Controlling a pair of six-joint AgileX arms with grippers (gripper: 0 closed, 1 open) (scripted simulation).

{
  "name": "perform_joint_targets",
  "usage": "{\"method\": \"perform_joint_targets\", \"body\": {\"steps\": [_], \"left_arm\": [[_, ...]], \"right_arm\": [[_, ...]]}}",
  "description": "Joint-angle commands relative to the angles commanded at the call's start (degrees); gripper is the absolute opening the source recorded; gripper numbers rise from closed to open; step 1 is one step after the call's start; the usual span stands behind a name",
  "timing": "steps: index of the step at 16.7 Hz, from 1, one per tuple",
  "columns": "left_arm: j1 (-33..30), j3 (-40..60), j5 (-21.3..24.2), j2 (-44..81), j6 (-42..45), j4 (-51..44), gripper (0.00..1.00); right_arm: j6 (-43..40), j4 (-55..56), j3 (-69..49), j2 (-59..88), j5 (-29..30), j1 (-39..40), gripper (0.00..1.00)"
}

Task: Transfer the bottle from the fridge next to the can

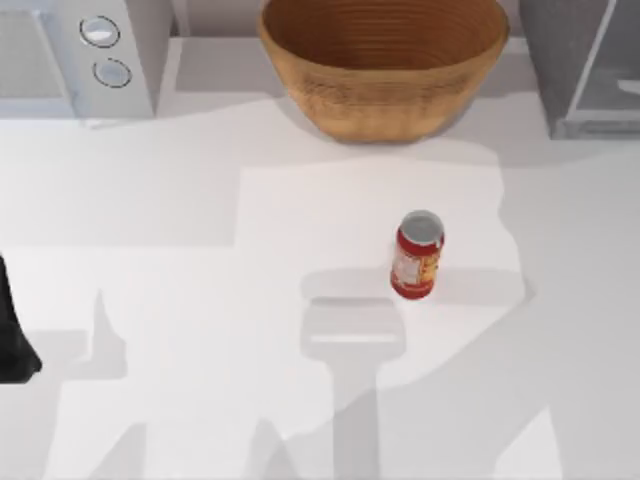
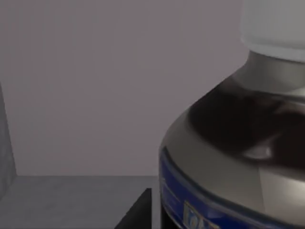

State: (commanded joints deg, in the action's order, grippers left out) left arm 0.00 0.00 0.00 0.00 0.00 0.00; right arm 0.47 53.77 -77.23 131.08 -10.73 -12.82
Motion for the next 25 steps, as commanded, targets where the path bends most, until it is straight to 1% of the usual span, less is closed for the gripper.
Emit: {"method": "perform_joint_targets", "body": {"steps": [7, 8, 17, 22, 25], "left_arm": [[0.00, 0.00, 0.00, 0.00, 0.00, 0.00, 1.00], [0.00, 0.00, 0.00, 0.00, 0.00, 0.00, 1.00], [0.00, 0.00, 0.00, 0.00, 0.00, 0.00, 1.00], [0.00, 0.00, 0.00, 0.00, 0.00, 0.00, 1.00], [0.00, 0.00, 0.00, 0.00, 0.00, 0.00, 1.00]], "right_arm": [[0.00, 0.00, 0.00, 0.00, 0.00, 0.00, 0.02], [0.00, 0.00, 0.00, 0.00, 0.00, 0.00, 0.00], [0.08, -0.22, -0.12, -0.31, 0.04, -0.25, 0.00], [0.13, -7.34, -2.05, -5.13, -0.06, -0.22, 0.00], [0.14, -8.94, -2.59, -6.42, -0.11, -0.20, 0.00]]}}
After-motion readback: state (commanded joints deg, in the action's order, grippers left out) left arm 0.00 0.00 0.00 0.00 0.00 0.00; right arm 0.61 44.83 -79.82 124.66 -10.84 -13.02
